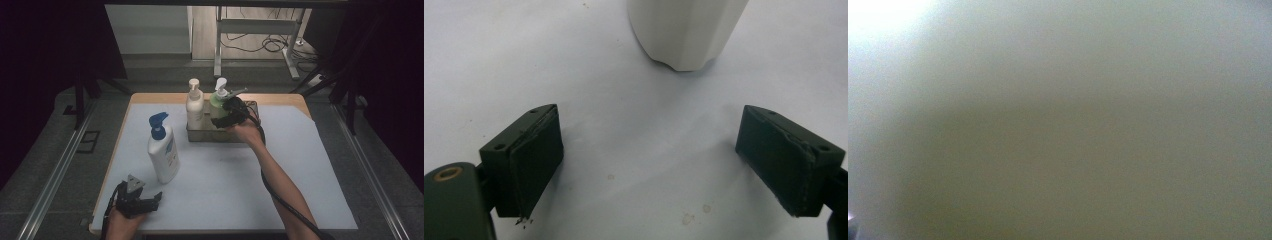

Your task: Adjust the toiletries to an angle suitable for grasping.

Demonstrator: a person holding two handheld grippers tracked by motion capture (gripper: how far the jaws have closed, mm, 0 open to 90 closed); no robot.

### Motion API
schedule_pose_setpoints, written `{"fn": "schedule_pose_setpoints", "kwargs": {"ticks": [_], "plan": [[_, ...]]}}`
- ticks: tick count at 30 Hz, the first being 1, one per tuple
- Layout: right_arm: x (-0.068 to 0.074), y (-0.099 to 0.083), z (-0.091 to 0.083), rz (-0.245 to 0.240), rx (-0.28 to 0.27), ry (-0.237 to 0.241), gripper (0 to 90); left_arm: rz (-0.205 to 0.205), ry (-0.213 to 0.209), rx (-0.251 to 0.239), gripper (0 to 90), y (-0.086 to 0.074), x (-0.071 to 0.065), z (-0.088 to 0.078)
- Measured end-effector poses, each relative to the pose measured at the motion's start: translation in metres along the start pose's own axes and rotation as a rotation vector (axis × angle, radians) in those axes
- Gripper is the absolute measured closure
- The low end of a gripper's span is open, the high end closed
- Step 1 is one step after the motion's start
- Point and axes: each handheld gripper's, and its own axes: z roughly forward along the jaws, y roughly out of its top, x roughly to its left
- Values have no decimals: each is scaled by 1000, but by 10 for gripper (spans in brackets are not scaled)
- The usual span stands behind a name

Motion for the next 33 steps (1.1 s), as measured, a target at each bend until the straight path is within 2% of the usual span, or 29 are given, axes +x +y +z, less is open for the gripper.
{"fn": "schedule_pose_setpoints", "kwargs": {"ticks": [9,19,33], "plan": [[-3,-3,3,22,3,12,125,-1,0,0,113,0,0,0],[-10,-8,3,16,-23,41,117,0,0,0,113,0,0,0],[-8,-12,-6,-13,-49,13,115,0,0,-1,113,0,0,0]]}}
